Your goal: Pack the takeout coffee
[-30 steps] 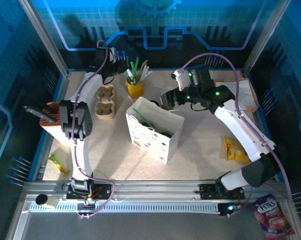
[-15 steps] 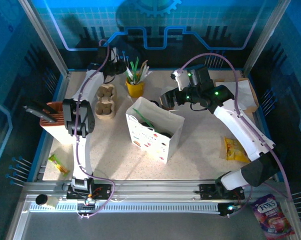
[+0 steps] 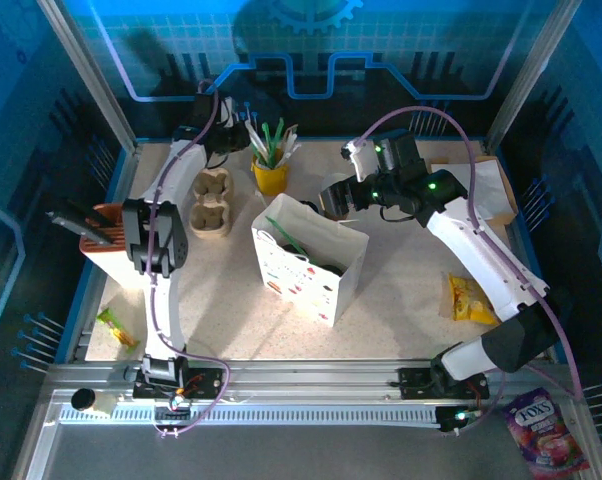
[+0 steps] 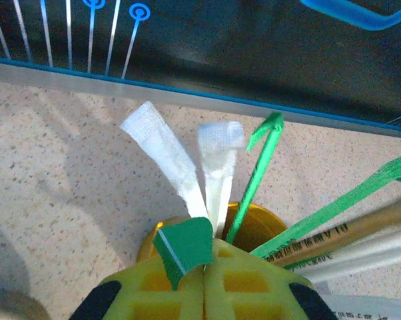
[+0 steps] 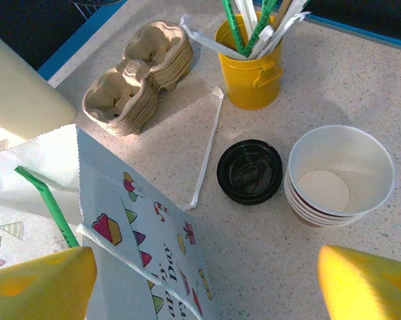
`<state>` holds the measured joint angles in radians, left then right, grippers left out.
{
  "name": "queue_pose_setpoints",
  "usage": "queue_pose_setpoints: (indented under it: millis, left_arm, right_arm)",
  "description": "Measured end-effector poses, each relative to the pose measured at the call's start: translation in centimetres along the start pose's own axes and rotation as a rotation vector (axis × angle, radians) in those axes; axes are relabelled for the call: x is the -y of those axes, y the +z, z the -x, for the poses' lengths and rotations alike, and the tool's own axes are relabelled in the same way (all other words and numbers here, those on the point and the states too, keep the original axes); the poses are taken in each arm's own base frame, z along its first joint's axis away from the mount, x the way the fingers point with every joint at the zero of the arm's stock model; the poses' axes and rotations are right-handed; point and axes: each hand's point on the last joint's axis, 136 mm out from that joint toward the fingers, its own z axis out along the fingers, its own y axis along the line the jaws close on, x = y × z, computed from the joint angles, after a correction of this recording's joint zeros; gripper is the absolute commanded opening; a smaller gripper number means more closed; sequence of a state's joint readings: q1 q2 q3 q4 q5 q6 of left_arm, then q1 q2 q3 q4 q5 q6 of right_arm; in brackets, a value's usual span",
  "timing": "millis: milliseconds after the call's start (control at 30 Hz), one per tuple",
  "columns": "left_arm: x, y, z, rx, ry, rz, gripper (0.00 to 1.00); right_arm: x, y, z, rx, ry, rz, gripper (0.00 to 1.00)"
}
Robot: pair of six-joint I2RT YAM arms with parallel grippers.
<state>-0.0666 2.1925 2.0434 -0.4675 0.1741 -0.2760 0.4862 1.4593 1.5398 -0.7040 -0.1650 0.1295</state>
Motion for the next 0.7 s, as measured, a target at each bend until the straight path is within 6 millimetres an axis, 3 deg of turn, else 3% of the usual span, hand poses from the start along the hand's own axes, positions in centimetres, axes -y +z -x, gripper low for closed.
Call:
queue_pose_setpoints:
  millis: [400, 700]
  left_arm:
    - [2.4, -8.5, 2.8, 0.140, 0.051, 0.010, 0.08]
    - [4.1, -13.4, 5.2, 0.245, 0.074, 0.007, 0.04]
  right_arm:
    - [0.0, 0.0, 0.0, 0.001, -0.007, 0.001, 0.87]
    - [-0.1, -0.4, 0.1, 0.010, -0.010, 0.005, 0.87]
